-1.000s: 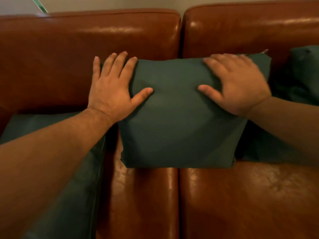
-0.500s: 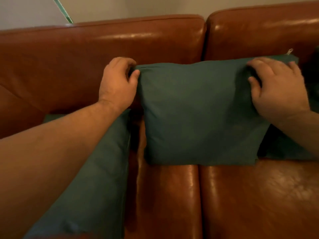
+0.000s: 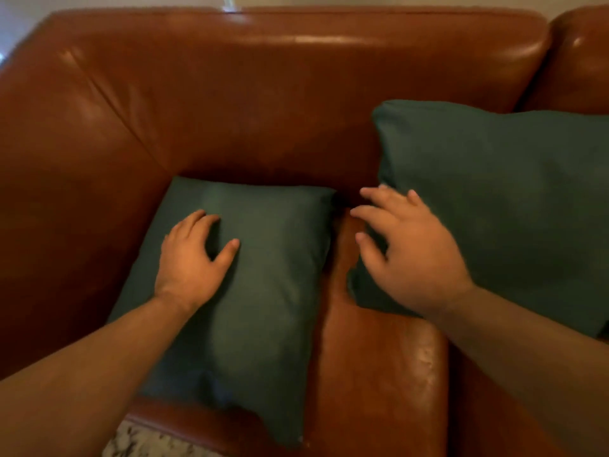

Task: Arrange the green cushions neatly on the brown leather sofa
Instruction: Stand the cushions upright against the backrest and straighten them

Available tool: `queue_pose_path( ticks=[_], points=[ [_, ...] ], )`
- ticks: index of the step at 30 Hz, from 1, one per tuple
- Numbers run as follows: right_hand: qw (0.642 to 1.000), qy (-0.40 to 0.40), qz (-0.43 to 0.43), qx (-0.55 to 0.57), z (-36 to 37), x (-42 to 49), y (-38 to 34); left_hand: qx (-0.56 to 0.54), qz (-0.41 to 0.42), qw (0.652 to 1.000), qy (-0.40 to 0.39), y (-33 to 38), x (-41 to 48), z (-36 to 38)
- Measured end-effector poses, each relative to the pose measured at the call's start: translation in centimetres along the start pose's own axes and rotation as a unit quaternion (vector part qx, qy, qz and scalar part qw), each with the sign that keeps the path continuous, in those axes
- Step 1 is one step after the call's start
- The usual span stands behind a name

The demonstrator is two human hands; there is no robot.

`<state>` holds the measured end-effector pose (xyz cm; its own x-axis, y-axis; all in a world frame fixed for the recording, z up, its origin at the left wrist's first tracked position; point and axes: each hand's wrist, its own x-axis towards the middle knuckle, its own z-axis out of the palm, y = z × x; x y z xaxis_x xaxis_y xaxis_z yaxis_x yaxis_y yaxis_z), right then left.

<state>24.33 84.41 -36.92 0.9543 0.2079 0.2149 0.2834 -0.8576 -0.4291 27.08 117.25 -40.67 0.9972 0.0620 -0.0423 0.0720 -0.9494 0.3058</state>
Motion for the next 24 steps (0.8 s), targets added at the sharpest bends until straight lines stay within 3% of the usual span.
queue_pose_path(
  ticks=[3,6,8,11,15,19,21,24],
  points=[
    [0.990,-0.091,0.101,0.046,6.0,0.8,-3.9,-0.013,-0.019,1.000,-0.013,-3.8,0.4,-0.4],
    [0.950,-0.156,0.226,0.151,11.0,1.1,-7.2,-0.056,-0.081,0.994,-0.045,-8.0,1.3,-0.9],
    [0.924,-0.128,0.296,0.205,12.8,0.9,-8.1,-0.146,-0.139,0.977,-0.076,-10.5,1.7,-0.9],
    [0.918,-0.067,0.329,0.209,15.0,0.7,-9.2,-0.295,-0.249,0.915,-0.118,-14.3,2.5,-1.2],
    [0.891,-0.023,0.379,0.250,16.8,-0.3,-10.9,-0.395,-0.284,0.860,-0.151,-16.7,3.0,-0.4],
    [0.815,0.000,0.489,0.310,17.3,-0.4,-11.7,-0.429,-0.292,0.838,-0.165,-17.6,3.5,0.2],
    [0.795,-0.004,0.505,0.335,17.3,-0.1,-11.7,-0.444,-0.298,0.830,-0.160,-17.8,3.5,0.5],
    [0.730,0.023,0.534,0.426,16.6,0.5,-11.3,-0.445,-0.297,0.833,-0.143,-17.1,3.9,0.7]
  ],
)
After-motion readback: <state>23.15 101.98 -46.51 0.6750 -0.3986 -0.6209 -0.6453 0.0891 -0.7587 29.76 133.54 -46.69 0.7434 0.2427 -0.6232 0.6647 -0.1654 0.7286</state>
